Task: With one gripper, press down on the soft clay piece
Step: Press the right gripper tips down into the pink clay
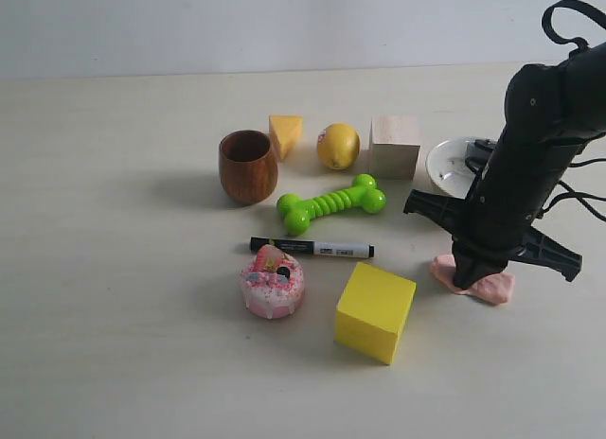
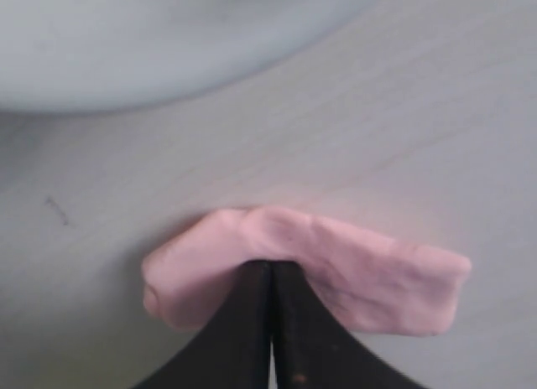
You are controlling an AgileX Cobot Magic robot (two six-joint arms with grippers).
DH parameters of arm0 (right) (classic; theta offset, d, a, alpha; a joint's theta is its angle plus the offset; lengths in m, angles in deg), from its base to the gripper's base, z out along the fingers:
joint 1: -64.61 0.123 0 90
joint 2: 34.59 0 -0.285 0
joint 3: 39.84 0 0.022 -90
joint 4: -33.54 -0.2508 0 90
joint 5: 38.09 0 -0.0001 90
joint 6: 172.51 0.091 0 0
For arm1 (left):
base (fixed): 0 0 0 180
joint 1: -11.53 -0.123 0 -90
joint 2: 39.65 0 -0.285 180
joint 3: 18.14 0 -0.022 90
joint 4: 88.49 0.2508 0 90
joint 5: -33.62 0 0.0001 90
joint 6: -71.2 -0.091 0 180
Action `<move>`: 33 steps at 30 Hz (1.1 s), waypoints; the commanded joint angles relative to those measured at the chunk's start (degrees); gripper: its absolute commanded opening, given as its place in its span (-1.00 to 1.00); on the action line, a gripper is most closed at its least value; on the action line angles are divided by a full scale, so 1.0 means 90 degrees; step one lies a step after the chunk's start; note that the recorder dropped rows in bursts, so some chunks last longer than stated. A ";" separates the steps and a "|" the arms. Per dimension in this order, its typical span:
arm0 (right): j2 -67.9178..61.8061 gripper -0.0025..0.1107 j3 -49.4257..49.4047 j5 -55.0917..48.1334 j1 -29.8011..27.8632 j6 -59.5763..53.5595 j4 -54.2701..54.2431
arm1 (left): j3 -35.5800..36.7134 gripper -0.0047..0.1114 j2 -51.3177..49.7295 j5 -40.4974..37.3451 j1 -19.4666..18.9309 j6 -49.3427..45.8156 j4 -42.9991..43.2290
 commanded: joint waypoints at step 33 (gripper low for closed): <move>0.0111 -0.96 -0.0186 -0.0069 -0.0005 -0.0201 0.0074 | -0.0003 -0.92 0.0042 0.0063 0.0032 0.0018 -0.0050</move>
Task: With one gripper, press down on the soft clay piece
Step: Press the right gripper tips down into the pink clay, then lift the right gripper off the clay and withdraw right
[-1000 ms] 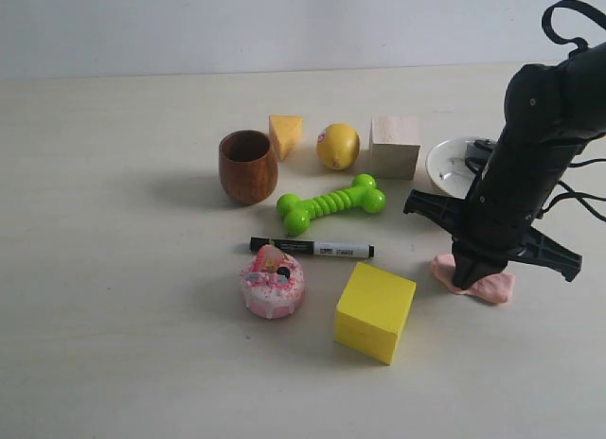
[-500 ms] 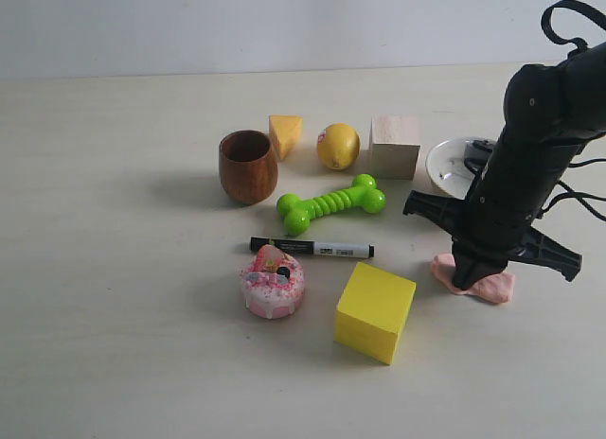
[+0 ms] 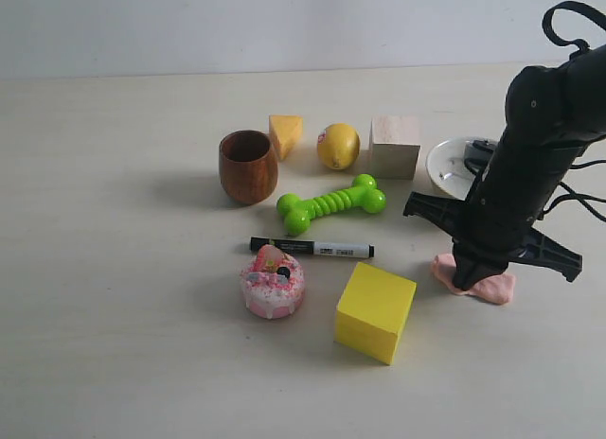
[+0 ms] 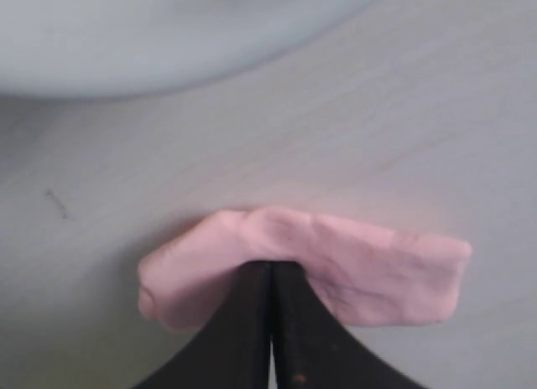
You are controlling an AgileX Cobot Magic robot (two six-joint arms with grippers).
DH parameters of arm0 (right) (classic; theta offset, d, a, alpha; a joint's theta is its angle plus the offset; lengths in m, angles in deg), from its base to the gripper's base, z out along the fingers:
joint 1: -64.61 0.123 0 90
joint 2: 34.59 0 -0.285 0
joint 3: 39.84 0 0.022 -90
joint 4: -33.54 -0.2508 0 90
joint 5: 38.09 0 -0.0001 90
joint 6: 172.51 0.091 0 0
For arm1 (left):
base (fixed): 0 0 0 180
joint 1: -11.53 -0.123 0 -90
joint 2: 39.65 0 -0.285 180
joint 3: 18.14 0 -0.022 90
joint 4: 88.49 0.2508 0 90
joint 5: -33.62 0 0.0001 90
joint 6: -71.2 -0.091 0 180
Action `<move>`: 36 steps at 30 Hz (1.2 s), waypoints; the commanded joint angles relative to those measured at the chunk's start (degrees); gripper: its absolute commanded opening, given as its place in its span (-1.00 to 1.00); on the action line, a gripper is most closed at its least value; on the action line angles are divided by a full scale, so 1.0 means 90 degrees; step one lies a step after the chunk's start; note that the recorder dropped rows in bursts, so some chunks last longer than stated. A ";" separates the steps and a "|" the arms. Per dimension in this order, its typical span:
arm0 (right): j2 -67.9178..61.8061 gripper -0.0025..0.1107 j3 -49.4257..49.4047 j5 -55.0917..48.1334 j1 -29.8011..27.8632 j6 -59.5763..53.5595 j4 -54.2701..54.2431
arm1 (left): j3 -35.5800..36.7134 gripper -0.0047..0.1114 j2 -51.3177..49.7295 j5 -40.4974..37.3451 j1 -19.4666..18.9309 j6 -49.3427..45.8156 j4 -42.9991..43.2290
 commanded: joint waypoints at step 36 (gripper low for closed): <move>0.1529 -0.96 -0.0163 0.0372 -0.0005 -0.0987 0.0079 | -0.0003 -0.92 0.0042 0.0063 0.0032 0.0018 -0.0050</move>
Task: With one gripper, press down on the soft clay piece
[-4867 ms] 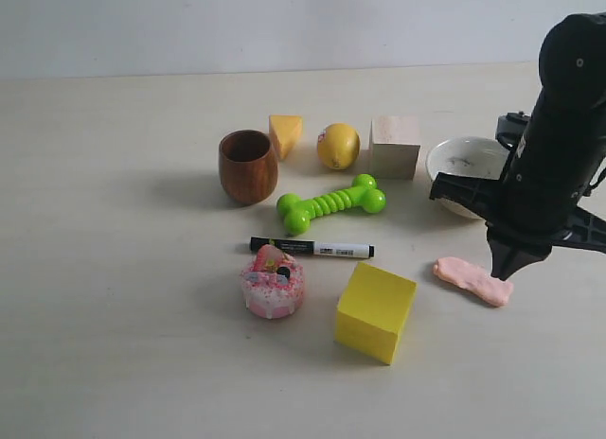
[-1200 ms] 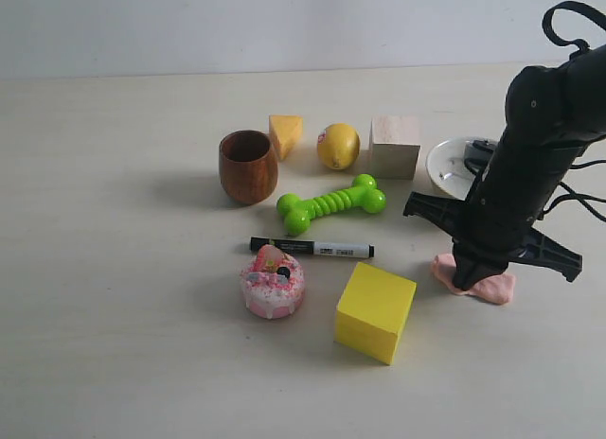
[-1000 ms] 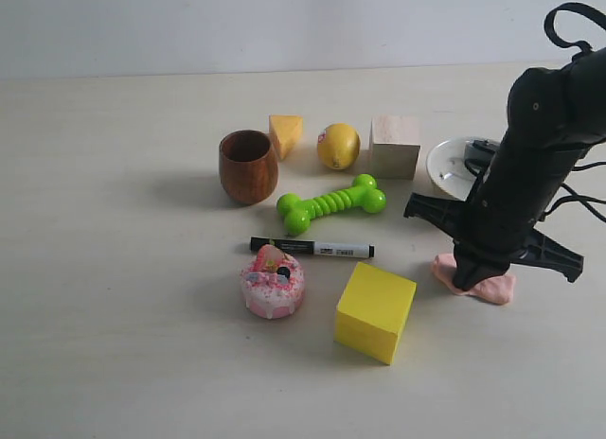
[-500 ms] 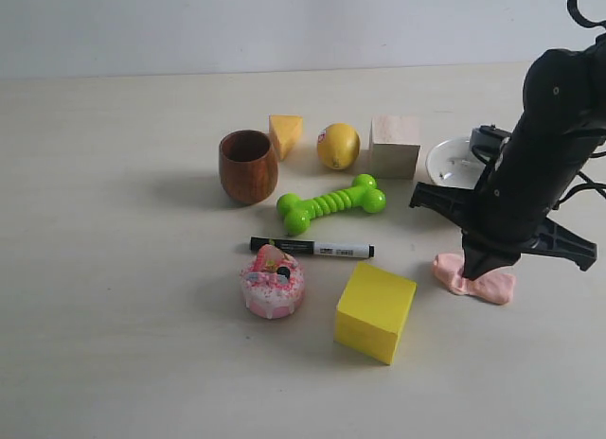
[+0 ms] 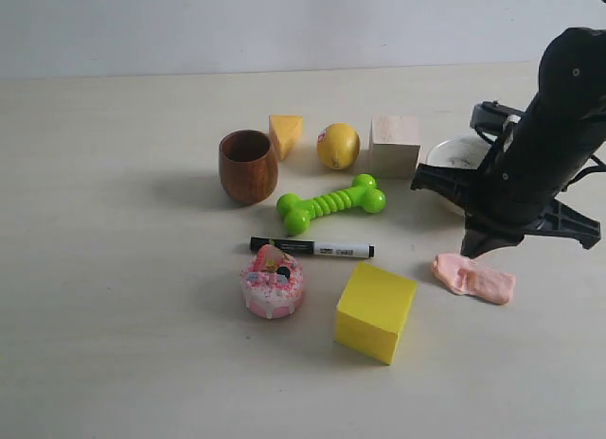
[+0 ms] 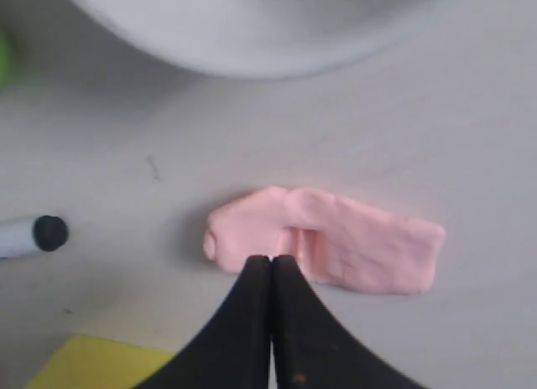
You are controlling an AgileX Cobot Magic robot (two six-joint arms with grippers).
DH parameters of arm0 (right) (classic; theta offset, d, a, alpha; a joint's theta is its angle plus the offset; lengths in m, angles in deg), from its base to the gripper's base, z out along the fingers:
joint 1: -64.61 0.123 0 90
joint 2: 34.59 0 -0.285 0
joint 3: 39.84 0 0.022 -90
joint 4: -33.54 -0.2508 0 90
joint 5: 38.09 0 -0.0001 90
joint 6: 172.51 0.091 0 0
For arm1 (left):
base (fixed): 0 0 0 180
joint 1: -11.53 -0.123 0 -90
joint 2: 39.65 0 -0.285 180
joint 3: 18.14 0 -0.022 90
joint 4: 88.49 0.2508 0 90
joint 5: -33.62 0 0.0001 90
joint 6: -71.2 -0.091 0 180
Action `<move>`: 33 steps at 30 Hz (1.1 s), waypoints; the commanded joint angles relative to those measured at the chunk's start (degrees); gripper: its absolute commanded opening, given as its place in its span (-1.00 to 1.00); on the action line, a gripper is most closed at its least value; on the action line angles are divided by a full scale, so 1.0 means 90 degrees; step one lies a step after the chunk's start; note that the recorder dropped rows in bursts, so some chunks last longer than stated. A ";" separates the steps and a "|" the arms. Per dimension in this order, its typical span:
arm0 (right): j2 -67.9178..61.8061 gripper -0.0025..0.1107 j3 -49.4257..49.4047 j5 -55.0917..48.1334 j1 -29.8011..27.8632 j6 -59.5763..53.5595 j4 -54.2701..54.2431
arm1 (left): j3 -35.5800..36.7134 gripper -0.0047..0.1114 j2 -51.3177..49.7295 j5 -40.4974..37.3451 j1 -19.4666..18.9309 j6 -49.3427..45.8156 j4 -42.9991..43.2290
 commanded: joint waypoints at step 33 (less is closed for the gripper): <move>0.7170 -0.96 -0.0174 -0.0248 -0.0488 -0.1443 0.1834 | -0.0003 -0.92 0.0042 0.0063 0.0032 0.0018 -0.0050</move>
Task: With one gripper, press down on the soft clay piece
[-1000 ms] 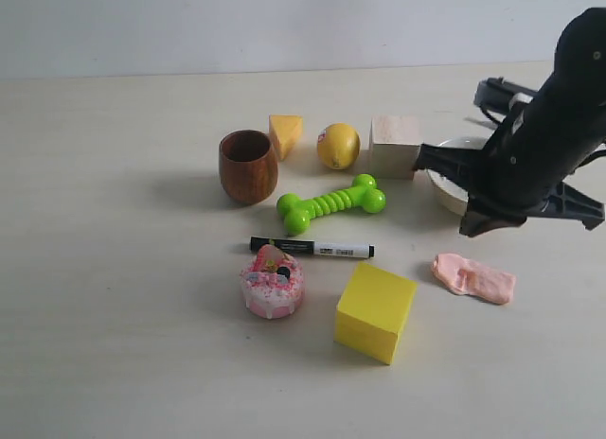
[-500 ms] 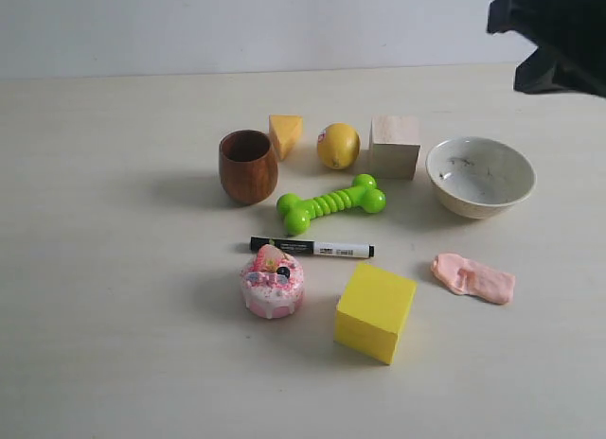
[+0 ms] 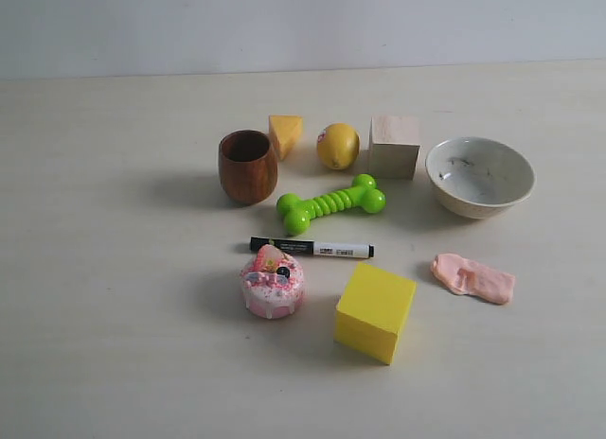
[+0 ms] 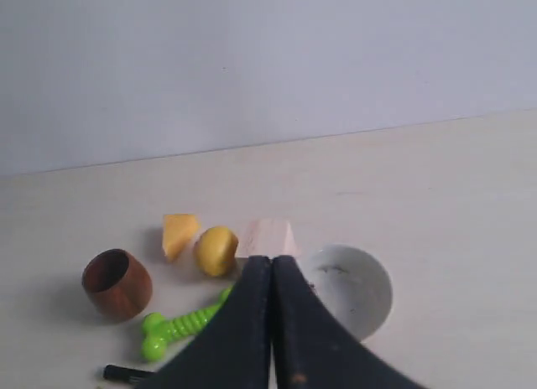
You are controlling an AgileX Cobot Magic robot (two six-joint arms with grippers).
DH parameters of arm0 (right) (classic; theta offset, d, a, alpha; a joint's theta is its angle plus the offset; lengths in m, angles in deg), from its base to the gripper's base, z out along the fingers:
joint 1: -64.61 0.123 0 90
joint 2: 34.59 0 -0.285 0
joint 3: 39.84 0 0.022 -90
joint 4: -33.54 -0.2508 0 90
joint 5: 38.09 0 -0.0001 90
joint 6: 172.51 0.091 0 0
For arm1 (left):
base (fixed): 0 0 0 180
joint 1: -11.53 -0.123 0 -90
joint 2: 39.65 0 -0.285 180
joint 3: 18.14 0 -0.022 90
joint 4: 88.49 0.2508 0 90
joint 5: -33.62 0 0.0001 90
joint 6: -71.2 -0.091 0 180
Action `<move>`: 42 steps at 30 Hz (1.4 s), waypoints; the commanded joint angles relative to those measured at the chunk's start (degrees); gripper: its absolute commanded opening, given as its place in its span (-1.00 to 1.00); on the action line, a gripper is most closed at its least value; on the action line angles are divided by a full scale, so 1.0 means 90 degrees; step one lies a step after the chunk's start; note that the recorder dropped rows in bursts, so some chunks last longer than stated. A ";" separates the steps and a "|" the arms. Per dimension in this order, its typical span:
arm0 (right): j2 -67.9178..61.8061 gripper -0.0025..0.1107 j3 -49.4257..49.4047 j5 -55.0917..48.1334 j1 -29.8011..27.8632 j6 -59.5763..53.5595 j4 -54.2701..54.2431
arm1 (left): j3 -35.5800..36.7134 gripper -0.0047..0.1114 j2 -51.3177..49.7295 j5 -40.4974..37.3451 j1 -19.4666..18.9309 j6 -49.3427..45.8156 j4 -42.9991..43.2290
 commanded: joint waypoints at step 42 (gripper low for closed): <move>0.4574 -0.96 -0.5954 0.3611 -0.2658 -0.2457 -0.1130 | -0.0003 -0.92 0.0042 0.0063 0.0032 0.0018 -0.0050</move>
